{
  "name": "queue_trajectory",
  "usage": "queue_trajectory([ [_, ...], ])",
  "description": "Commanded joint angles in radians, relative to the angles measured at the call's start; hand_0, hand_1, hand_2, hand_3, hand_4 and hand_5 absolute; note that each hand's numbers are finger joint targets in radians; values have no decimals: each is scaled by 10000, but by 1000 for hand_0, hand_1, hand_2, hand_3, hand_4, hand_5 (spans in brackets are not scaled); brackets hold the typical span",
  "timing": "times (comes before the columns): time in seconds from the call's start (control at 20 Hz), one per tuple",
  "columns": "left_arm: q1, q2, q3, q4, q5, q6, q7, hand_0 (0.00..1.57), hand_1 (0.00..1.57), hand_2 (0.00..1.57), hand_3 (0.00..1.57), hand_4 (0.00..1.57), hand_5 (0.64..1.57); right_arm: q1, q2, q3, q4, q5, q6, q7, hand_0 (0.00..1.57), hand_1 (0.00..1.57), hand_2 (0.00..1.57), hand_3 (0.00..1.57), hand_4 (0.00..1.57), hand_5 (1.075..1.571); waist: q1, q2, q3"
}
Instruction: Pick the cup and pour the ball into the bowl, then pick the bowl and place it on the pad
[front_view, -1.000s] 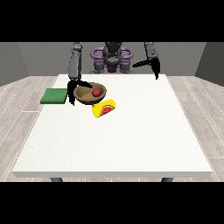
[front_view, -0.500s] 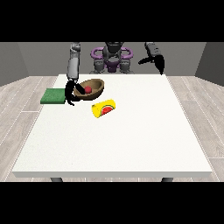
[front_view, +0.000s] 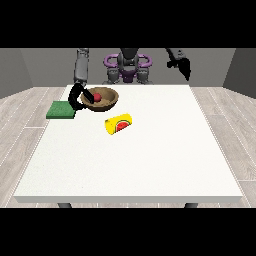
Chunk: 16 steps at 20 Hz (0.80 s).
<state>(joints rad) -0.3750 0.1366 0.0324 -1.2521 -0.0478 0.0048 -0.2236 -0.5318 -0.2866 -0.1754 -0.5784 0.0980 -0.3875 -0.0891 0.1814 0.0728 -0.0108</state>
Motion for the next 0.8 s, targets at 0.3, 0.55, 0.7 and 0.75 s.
queue_trajectory([
  [0.3, 755, 559, 1090, 1251, 361, 80, -54, 0, 0, 0, 0, 997, 1410, -708, -564, 622, -1156, 155, 1424, 3527, 1571, 1571, 1571, 771, 794, 1570, -1806, -1533, 104],
  [0.55, 303, 616, 1209, 1408, 356, 3, -517, 0, 0, 0, 0, 1024, 1431, -835, -676, 428, -2095, 108, 1473, 3733, 1571, 1571, 1571, 771, 794, 1570, -1795, -671, 106],
  [0.7, 1013, 655, 1089, 944, 529, -525, -940, 0, 0, 0, 0, 1096, 1448, -341, -1545, -235, -1921, -232, 1958, 2911, 1571, 1571, 1571, 728, 777, 1571, -1365, -513, 109],
  [0.75, 397, 1134, 1560, 804, 909, -668, -226, 0, 0, 0, 0, 1155, 1463, -17, -1589, -287, -1746, -335, 2205, 2420, 1571, 1571, 1571, 677, 788, 1570, -1445, -387, 112],
])
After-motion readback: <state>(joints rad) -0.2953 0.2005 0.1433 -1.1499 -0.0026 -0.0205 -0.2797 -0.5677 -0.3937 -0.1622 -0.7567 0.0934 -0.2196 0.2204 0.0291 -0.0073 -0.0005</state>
